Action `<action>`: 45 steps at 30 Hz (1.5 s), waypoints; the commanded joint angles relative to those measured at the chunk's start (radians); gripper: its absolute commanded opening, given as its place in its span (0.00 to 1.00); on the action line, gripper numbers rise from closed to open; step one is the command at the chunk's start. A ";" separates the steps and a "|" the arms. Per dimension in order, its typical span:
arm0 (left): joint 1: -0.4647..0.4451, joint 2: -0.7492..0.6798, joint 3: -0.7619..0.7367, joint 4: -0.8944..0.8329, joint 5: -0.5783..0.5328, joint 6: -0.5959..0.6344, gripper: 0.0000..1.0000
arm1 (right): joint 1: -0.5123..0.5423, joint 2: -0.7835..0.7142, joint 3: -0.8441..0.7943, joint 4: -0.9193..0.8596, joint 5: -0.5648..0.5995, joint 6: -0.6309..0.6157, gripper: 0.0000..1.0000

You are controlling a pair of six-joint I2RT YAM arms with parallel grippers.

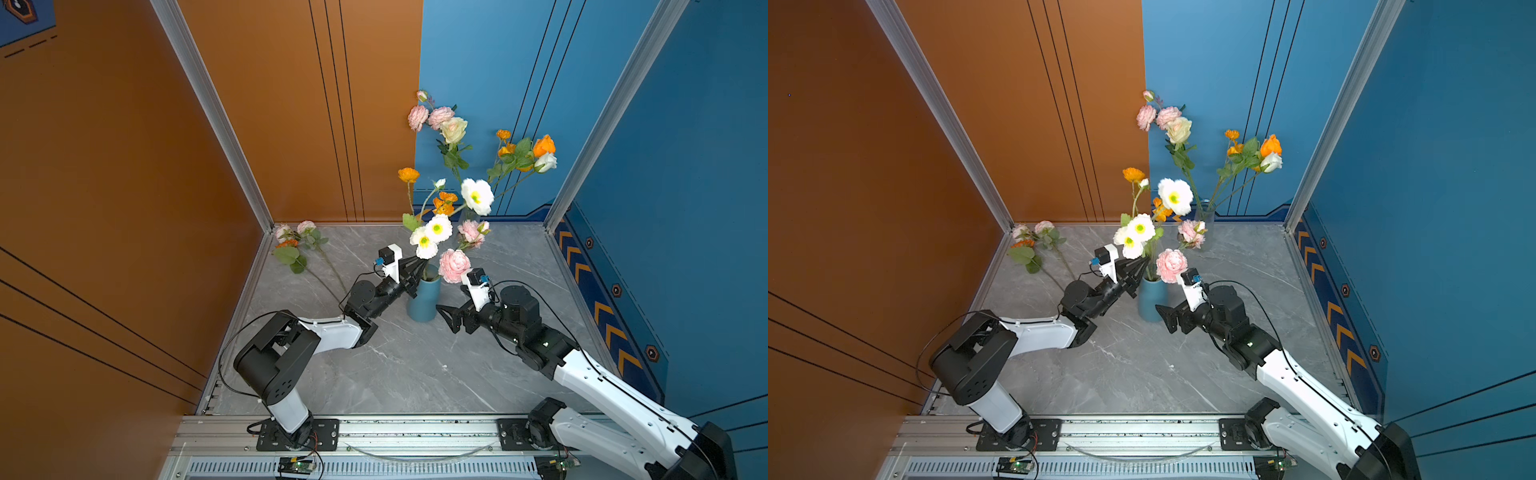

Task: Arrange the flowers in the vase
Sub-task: 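Lower the white poppy stems into the teal cylinder with the left gripper, then open the left gripper and draw it back to the flower pile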

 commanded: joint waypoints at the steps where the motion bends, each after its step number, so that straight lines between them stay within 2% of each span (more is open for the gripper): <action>1: -0.009 -0.045 -0.013 -0.049 0.026 0.013 0.26 | -0.001 0.007 -0.007 0.037 -0.024 0.022 1.00; 11: 0.002 -0.137 -0.036 -0.178 0.006 0.042 0.60 | 0.001 -0.043 -0.031 -0.009 0.001 0.024 1.00; 18: 0.073 -0.231 -0.048 -0.346 0.077 0.033 0.83 | 0.008 -0.090 -0.059 -0.036 0.000 0.027 1.00; 19: 0.085 -0.246 -0.049 -0.371 0.091 0.023 0.88 | 0.009 -0.095 -0.062 -0.037 0.000 0.025 1.00; 20: 0.098 -0.261 -0.050 -0.393 0.106 0.013 0.99 | 0.012 -0.099 -0.063 -0.037 0.000 0.024 1.00; 24: 0.129 -0.306 -0.048 -0.486 0.110 -0.016 0.98 | 0.028 -0.104 -0.063 -0.034 -0.012 0.018 1.00; 30: 0.149 -0.358 -0.117 -0.559 0.036 0.013 0.98 | 0.096 -0.120 -0.080 -0.014 -0.019 -0.005 1.00; 34: 0.188 -0.404 -0.172 -0.642 -0.043 0.035 0.98 | 0.203 -0.155 -0.122 0.046 0.019 -0.016 1.00; 36: 0.205 -0.435 -0.185 -0.710 -0.110 0.041 0.98 | 0.253 -0.174 -0.144 0.079 0.077 -0.027 1.00; 39: 0.244 -0.470 -0.176 -0.884 -0.283 0.011 0.98 | 0.326 -0.162 -0.145 0.095 0.142 -0.073 1.00; 41: 0.288 -0.482 -0.138 -1.079 -0.453 -0.079 0.98 | 0.361 -0.121 -0.125 0.101 0.173 -0.093 1.00; 43: 0.352 -0.467 -0.087 -1.261 -0.510 -0.166 0.98 | 0.382 -0.076 -0.102 0.110 0.177 -0.102 1.00; 45: 0.408 -0.443 -0.052 -1.362 -0.523 -0.217 0.98 | 0.407 -0.031 -0.086 0.133 0.183 -0.106 1.00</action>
